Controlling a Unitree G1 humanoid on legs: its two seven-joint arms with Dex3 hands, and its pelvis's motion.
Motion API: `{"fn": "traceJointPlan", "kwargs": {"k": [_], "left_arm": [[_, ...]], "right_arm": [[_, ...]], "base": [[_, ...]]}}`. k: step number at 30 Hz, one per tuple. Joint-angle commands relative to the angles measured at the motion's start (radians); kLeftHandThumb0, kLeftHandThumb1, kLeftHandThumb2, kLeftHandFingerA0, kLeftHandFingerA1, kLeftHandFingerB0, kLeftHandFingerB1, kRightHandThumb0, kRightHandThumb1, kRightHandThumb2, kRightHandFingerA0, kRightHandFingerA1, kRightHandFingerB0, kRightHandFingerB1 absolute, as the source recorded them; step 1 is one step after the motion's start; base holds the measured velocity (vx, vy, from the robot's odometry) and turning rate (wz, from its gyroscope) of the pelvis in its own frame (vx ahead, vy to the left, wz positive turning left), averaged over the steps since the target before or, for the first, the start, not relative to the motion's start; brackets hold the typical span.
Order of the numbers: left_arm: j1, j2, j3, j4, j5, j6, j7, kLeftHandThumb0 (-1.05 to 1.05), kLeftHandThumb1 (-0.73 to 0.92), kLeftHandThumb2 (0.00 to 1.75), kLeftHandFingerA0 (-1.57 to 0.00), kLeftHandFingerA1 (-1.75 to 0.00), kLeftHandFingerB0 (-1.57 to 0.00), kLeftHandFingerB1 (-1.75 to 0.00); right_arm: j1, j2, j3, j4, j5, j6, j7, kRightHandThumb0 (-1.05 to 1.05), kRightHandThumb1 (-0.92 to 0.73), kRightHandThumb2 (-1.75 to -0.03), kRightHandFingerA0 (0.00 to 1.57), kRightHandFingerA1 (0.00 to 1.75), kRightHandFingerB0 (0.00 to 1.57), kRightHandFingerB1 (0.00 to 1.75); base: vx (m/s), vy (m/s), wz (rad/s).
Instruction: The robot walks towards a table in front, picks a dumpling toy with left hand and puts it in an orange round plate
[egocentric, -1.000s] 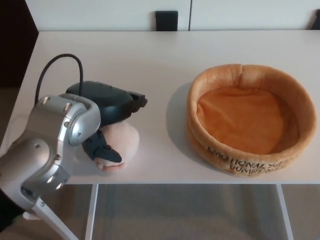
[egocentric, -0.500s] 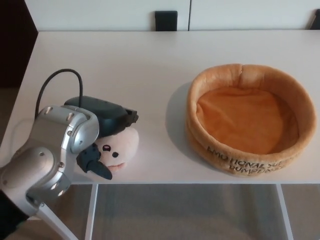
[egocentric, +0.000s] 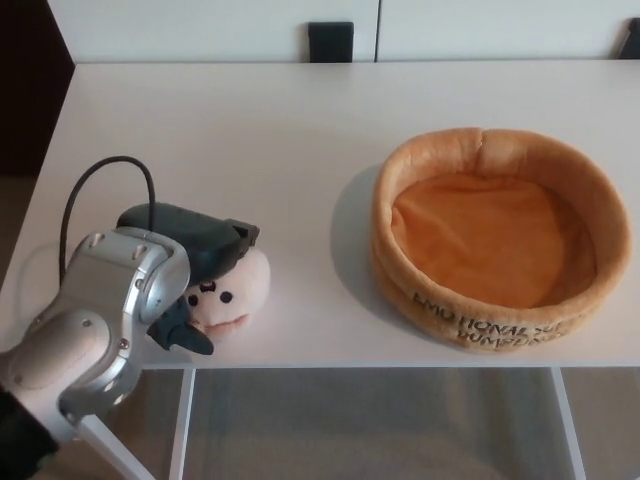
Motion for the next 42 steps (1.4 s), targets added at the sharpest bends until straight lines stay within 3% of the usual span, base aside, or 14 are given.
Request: {"fn": "traceJointPlan", "kwargs": {"k": [1,2,3,4,5,6,8,9,19,24,29,30,31,42], "left_arm": [[0.069,-0.006,0.008,0.043,0.060,-0.066,0.165,-0.46,0.33,0.65,-0.11,-0.41,0.00,-0.18],[0.072,-0.008,0.009,0.045,0.061,-0.070,0.172,-0.46,0.33,0.65,-0.11,-0.41,0.00,-0.18],[0.099,-0.016,0.024,0.066,0.040,-0.109,0.250,-0.29,0.50,0.57,-0.67,-0.86,-0.10,-0.31],[0.111,-0.016,0.023,0.089,0.038,-0.142,0.306,-0.16,0.43,0.89,-0.77,-1.04,-0.14,-0.48],[0.118,-0.016,0.022,0.106,0.038,-0.165,0.344,-0.16,0.43,0.89,-0.77,-1.04,-0.14,-0.48],[0.126,-0.019,0.019,0.139,0.043,-0.196,0.407,-0.24,0.61,0.59,-0.69,-1.30,-0.53,-0.37],[0.130,-0.025,0.019,0.164,0.046,-0.214,0.454,-0.24,0.61,0.59,-0.69,-1.30,-0.53,-0.37],[0.140,-0.035,0.025,0.193,0.034,-0.237,0.506,-0.34,0.60,0.59,-0.72,-1.33,-0.78,-0.49],[0.157,-0.065,0.058,0.270,-0.003,-0.328,0.665,-0.38,0.72,0.62,-0.76,-1.25,-0.75,-0.50],[0.184,-0.139,0.155,0.287,-0.097,-0.359,0.763,-0.35,0.71,0.61,-0.86,-1.20,-0.76,-0.51],[0.201,-0.200,0.267,0.268,-0.214,-0.379,0.734,-0.24,0.70,0.60,-0.86,-0.94,-0.80,-0.54],[0.202,-0.210,0.287,0.267,-0.236,-0.382,0.722,-0.24,0.70,0.60,-0.86,-0.94,-0.80,-0.54],[0.202,-0.233,0.329,0.263,-0.289,-0.390,0.693,-0.19,0.78,0.63,-0.88,-1.16,-0.84,-0.60],[0.127,-0.368,0.548,0.067,-0.474,-0.222,0.540,-0.13,0.77,0.63,-0.99,-1.19,-0.90,-0.66]], "right_arm": [[-0.007,-0.008,-0.004,0.002,-0.001,0.001,-0.007,-0.19,-0.55,-0.56,0.87,0.83,0.47,0.37],[-0.006,-0.008,-0.004,0.002,-0.001,0.000,-0.006,-0.19,-0.55,-0.56,0.87,0.83,0.47,0.37],[-0.003,-0.007,-0.005,0.002,-0.002,-0.004,-0.007,-0.20,-0.55,-0.56,0.85,0.91,0.47,0.37],[-0.003,-0.006,-0.008,0.002,0.002,-0.006,-0.004,-0.19,-0.53,-0.56,0.87,0.86,0.46,0.37],[-0.002,-0.006,-0.011,0.002,0.005,-0.007,-0.002,-0.19,-0.53,-0.56,0.87,0.86,0.46,0.37],[-0.003,-0.006,-0.014,0.002,0.008,-0.008,0.001,-0.18,-0.51,-0.55,0.87,0.98,0.46,0.37],[-0.005,-0.007,-0.014,0.002,0.008,-0.008,0.002,-0.18,-0.51,-0.55,0.87,0.98,0.46,0.37],[-0.007,-0.006,-0.017,0.003,0.010,-0.003,0.001,-0.24,-0.45,-0.62,0.86,1.15,0.44,0.42],[-0.027,-0.012,-0.017,0.000,0.010,0.011,0.001,-0.20,-0.51,-0.55,0.86,1.21,0.48,0.37],[-0.037,-0.016,0.004,-0.002,-0.016,-0.002,-0.020,-0.22,-0.52,-0.56,0.88,1.01,0.45,0.36],[-0.051,-0.017,0.022,-0.006,-0.027,0.017,-0.027,-0.30,-0.46,-0.68,0.92,1.03,0.42,0.44],[-0.054,-0.017,0.021,-0.006,-0.025,0.020,-0.026,-0.30,-0.46,-0.68,0.92,1.03,0.42,0.44],[-0.059,-0.017,0.023,-0.008,-0.025,0.023,-0.025,-0.22,-0.54,-0.57,0.90,1.18,0.47,0.36],[-0.058,-0.026,0.048,-0.014,-0.049,0.024,-0.023,-0.24,-0.56,-0.57,0.90,1.18,0.46,0.36]], "base": [[0.00,0.000,0.00],[0.00,0.000,0.00],[0.00,0.000,0.00],[0.00,0.000,0.00],[0.00,0.000,0.00],[0.00,0.000,0.00],[0.00,0.000,0.00],[0.00,0.000,0.00],[0.00,0.000,0.00],[0.00,0.000,0.00],[0.00,0.000,0.00],[0.00,0.000,0.00],[0.00,0.000,0.00],[0.00,0.000,0.00]]}}
